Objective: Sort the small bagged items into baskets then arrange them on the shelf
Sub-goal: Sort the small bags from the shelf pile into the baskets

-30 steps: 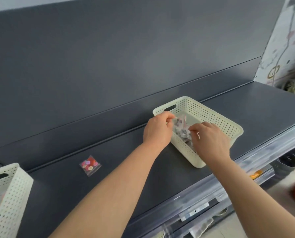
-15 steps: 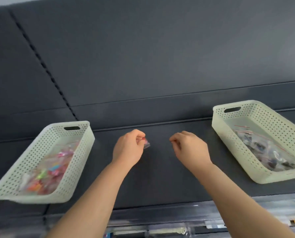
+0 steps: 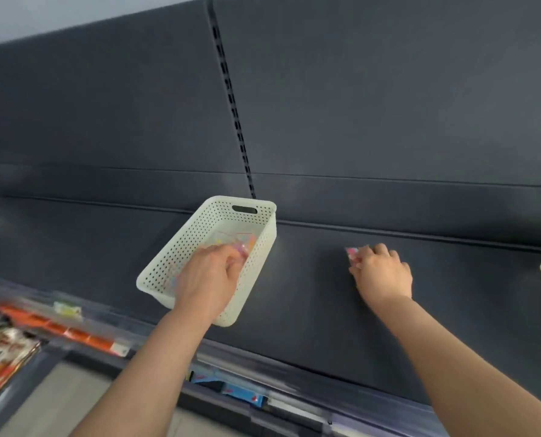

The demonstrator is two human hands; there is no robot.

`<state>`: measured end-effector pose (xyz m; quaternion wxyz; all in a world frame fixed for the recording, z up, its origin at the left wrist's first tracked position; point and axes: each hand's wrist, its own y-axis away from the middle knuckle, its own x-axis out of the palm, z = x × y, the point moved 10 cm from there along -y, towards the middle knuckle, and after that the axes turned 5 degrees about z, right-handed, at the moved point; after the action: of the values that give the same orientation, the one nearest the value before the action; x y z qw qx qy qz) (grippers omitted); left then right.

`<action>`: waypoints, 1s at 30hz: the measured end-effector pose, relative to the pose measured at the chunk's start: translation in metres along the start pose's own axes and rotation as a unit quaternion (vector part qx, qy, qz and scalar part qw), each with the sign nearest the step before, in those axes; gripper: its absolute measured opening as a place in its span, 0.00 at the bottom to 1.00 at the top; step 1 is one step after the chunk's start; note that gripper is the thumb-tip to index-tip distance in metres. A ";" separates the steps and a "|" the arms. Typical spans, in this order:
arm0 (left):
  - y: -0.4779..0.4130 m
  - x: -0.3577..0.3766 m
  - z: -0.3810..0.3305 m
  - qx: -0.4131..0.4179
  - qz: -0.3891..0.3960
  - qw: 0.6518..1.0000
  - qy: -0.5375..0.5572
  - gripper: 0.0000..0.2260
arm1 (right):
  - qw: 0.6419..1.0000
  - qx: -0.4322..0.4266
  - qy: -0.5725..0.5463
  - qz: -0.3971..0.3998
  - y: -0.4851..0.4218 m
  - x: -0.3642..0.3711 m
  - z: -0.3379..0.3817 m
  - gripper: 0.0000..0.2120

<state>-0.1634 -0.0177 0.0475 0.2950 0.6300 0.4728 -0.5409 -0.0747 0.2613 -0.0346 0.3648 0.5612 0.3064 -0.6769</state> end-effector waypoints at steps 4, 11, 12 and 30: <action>0.009 -0.006 0.028 -0.023 -0.016 1.000 0.006 0.10 | 0.998 -0.025 -0.055 -0.010 0.001 -0.007 0.021 0.10; 0.011 0.004 0.038 -0.017 -0.016 0.999 0.035 0.05 | 0.952 -0.199 -0.177 -0.153 0.019 -0.090 0.146 0.08; 0.010 0.006 0.038 -0.014 -0.011 0.999 0.038 0.06 | 0.947 -0.215 -0.178 -0.160 0.019 -0.096 0.163 0.08; -0.027 0.015 0.115 -0.102 0.103 0.989 0.039 0.20 | 0.973 -0.118 -0.196 0.019 0.032 -0.016 0.181 0.26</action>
<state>-0.2343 -0.1047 0.0095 0.3926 0.6626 0.4695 -0.4318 -0.1440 0.0969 0.0143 0.4937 0.3764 0.2960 -0.7259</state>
